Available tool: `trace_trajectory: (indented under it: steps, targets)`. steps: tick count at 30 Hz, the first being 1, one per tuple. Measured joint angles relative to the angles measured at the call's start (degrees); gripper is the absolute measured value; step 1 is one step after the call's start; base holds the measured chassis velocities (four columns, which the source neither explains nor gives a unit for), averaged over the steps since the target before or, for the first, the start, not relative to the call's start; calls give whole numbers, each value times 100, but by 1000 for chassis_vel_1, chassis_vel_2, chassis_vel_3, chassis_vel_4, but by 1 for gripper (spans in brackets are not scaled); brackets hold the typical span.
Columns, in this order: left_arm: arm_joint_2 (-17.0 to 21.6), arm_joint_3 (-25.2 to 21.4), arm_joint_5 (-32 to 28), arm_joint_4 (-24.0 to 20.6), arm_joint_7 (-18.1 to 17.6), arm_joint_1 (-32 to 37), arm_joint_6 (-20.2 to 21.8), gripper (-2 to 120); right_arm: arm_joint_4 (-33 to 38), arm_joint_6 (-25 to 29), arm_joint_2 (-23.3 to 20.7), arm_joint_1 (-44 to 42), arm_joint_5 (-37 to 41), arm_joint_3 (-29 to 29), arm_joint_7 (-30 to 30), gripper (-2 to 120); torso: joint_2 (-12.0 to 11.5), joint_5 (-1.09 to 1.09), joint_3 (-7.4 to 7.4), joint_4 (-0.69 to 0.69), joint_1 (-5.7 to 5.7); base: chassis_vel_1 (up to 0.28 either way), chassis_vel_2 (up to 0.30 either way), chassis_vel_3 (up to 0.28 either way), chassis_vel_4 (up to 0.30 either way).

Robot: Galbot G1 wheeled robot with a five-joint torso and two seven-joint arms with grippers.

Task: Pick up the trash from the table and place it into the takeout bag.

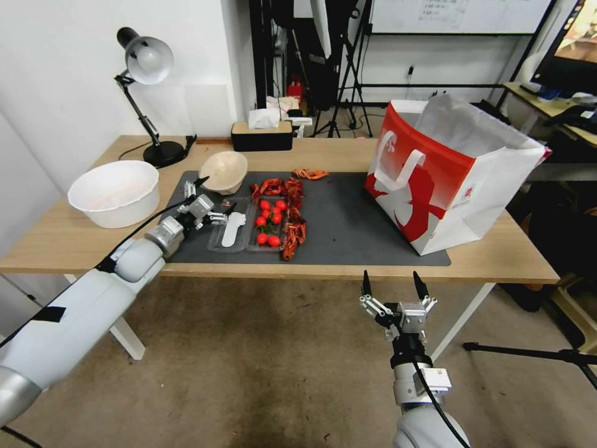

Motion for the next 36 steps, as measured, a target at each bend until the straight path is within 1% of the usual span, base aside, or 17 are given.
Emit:
trace_trajectory:
  steps: [3, 10, 12, 14, 15, 16, 18, 19, 22, 25, 30, 33, 34, 36]
  targets:
    - [-50, 137, 1, 196, 2, -192, -18, 100, -4, 0, 1, 1, 0, 25, 2, 100, 0, 0, 0, 0, 0, 0, 0, 0, 0]
    - [-124, 340, 1, 461, 48, -461, -26, 99, -5, 1, 3, 16, 9, 43, 8, 100, 0, 0, 0, 0, 0, 0, 0, 0, 0]
    - [-125, 414, 3, 531, 84, -529, -30, 93, -10, 3, 5, 19, 13, 48, 10, 100, 0, 0, 0, 0, 0, 0, 0, 0, 0]
    - [-124, 439, 3, 552, 99, -550, -37, 91, -10, 4, 5, 20, 14, 49, 10, 100, 0, -1, 0, 1, 0, 0, 0, 0, 0]
    - [-120, 500, 4, 602, 129, -605, -48, 85, -13, 7, 10, 24, 16, 52, 12, 100, 0, -1, 0, 1, 0, 0, 0, 0, 0]
    - [-120, 500, 4, 602, 129, -605, -48, 85, -13, 7, 10, 24, 16, 52, 12, 100, 0, -1, 0, 1, 0, 0, 0, 0, 0]
    - [-113, 556, 5, 638, 150, -656, -53, 79, -16, 9, 15, 29, 18, 53, 13, 100, 1, -1, 0, 1, 0, 0, 0, 0, 0]
    - [-109, 584, 6, 655, 162, -679, -56, 74, -18, 9, 18, 31, 18, 53, 13, 100, 1, -1, 0, 0, 0, 0, 0, 0, 0]
    - [-108, 595, 7, 662, 168, -690, -57, 72, -20, 9, 20, 33, 18, 53, 13, 100, 1, -1, 0, 1, 0, 0, 0, 0, 0]
    - [-98, 647, 12, 688, 186, -727, -59, 62, -24, 10, 28, 39, 19, 53, 14, 100, 1, -1, 0, 1, 0, 0, 0, 0, 0]
    - [-51, 781, 16, 724, 221, -809, -60, 62, -30, 15, 41, 44, 20, 52, 14, 100, 1, -1, 0, 0, 0, 0, 0, 0, 0]
    - [22, 964, 18, 775, 248, -905, -64, 54, -33, 19, 52, 47, 22, 53, 14, 100, 1, -1, 0, 1, 0, 0, 0, 0, 0]
    - [22, 964, 18, 775, 248, -905, -64, 54, -33, 19, 52, 47, 22, 53, 14, 100, 1, -1, 0, 1, 0, 0, 0, 0, 0]
    - [44, 1011, 20, 799, 268, -944, -66, 45, -33, 19, 63, 49, 22, 52, 14, 100, 1, -1, 0, 1, 0, 0, 0, 0, 0]
